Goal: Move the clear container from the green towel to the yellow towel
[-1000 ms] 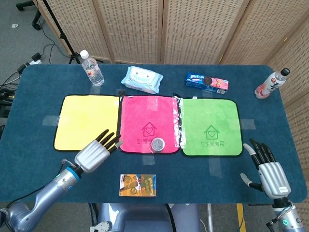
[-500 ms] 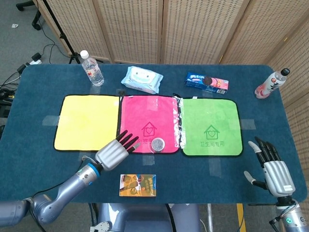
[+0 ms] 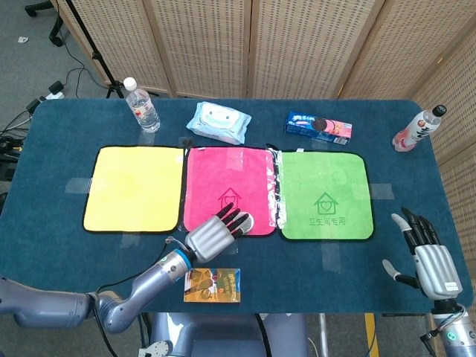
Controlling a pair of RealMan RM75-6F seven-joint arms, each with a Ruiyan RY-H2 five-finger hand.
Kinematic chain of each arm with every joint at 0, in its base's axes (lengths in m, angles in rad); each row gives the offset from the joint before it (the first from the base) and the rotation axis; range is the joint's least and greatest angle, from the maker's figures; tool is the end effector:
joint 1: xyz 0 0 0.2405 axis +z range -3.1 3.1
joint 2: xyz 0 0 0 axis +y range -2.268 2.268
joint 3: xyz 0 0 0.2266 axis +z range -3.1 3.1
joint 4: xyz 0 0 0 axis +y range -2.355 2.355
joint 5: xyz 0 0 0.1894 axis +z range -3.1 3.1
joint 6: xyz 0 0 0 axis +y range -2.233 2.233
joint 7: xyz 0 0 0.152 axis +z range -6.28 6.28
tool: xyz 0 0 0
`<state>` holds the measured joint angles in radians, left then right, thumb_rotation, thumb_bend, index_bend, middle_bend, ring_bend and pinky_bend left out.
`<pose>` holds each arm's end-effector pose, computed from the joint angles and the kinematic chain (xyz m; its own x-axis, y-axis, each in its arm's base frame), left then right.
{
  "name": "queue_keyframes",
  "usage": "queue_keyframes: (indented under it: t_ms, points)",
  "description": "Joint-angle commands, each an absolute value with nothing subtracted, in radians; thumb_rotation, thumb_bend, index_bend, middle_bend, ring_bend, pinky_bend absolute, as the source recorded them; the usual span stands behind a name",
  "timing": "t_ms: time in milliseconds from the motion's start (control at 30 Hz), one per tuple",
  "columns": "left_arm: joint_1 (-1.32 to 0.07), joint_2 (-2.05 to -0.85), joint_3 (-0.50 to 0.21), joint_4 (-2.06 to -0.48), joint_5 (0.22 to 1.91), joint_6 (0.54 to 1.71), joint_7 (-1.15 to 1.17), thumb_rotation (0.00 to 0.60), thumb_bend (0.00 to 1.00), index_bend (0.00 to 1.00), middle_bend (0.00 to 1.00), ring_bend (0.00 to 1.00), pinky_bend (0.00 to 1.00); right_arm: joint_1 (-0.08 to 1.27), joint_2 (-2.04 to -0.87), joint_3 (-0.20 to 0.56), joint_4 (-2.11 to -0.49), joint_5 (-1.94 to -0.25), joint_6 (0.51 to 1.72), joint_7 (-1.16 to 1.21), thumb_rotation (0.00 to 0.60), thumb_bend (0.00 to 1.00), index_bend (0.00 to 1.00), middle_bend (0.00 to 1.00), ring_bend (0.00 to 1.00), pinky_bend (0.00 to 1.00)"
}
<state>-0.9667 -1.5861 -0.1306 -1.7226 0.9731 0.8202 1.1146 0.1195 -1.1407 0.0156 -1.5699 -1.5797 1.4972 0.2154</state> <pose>-0.0291 0.2712 -0.0479 0.8612 -0.0253 0.5077 0.3066 -0.7708 -0.5585 -0.2670 -0.1879 0.1544 0.2193 -0.0326 0.9751 -0.9702 -0.1128 0.2144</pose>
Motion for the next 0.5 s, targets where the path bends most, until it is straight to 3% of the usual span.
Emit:
queue_keyframes:
  t_ms: [33, 500]
  points:
    - [-1.002, -1.616, -0.115, -1.694, 0.947, 0.817, 1.123, 0.6, 0.47, 0.0, 0.0, 0.0, 0.0, 0.118, -1.14, 0.019, -1.565, -1.576, 1.497, 0.224, 0.6, 0.31, 0.11, 0.0, 0.0, 0.05]
    - [-1.095, -1.687, -0.086, -1.608, 0.869, 0.815, 1.135, 0.6, 0.47, 0.0, 0.0, 0.0, 0.0, 0.109, -1.135, 0.032, -1.552, -1.568, 1.51, 0.264, 0.6, 0.31, 0.11, 0.0, 0.0, 0.05]
